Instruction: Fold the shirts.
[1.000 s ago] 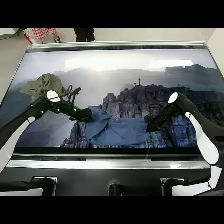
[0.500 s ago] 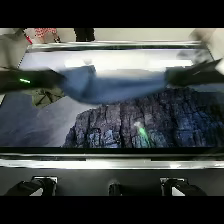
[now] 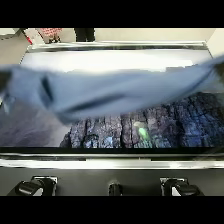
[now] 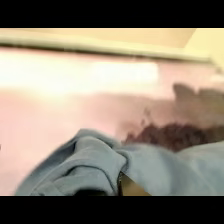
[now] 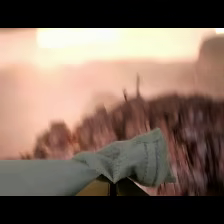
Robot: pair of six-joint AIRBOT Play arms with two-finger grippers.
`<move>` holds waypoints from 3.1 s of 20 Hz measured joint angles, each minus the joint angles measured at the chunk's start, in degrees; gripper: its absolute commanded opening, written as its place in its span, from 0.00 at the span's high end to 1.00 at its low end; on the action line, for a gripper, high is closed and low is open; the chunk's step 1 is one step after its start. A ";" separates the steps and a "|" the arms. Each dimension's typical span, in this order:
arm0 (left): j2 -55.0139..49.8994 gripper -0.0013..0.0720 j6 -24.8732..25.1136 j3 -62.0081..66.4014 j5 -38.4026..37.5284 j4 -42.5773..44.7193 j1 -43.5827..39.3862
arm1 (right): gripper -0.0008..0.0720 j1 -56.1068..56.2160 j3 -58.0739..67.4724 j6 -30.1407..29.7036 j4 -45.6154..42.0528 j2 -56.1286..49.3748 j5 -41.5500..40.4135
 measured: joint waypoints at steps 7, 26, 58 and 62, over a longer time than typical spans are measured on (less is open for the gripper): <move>-1.16 0.94 -0.50 -23.65 1.42 -1.05 -2.56 | 0.94 0.00 -18.88 -2.08 0.37 -7.19 6.43; -46.40 0.01 7.93 -0.79 -0.50 -6.01 6.40 | 0.19 -12.41 -12.85 3.21 8.63 -39.28 -24.52; -31.45 0.94 9.11 -35.63 28.61 -25.29 3.26 | 0.95 -10.86 -9.94 -11.41 15.34 -54.80 -3.91; -22.23 0.94 9.64 -18.64 22.71 -12.11 3.76 | 0.94 -10.45 -6.27 -11.80 16.11 -37.77 -14.32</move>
